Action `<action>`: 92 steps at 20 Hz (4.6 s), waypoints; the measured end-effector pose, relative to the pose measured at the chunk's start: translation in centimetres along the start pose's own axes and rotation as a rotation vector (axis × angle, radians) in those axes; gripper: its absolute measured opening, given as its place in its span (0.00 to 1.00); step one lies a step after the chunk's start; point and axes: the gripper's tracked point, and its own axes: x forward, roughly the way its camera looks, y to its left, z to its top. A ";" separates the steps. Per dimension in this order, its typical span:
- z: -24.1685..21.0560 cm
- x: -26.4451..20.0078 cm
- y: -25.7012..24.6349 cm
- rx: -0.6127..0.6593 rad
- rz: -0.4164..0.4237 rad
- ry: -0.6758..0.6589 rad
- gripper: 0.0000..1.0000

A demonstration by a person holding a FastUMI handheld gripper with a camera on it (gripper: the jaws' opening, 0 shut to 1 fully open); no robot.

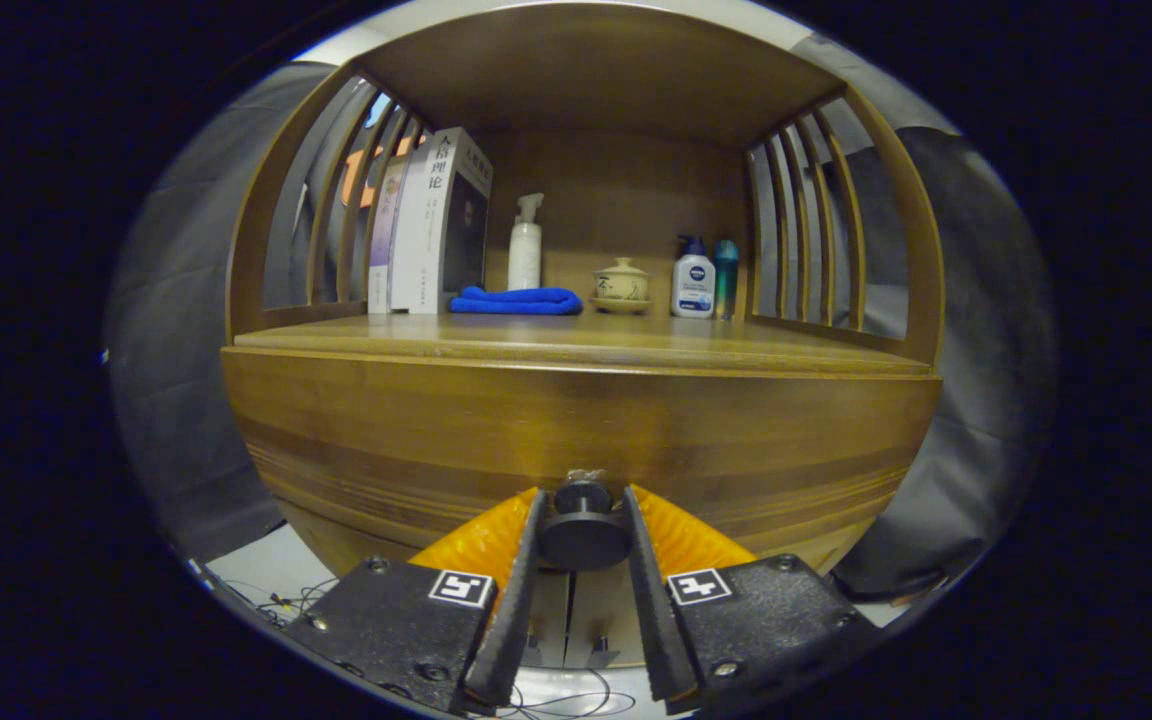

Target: Pull open the drawer, take out the items inside it, and place them on the countertop above the cabinet.

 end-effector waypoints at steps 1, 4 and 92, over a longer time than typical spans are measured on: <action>-0.1 0.4 0.0 -0.001 0.001 0.001 0.48; -0.2 0.4 0.0 0.007 0.008 0.005 0.42; 10.0 -6.6 1.6 -0.048 0.105 0.556 0.97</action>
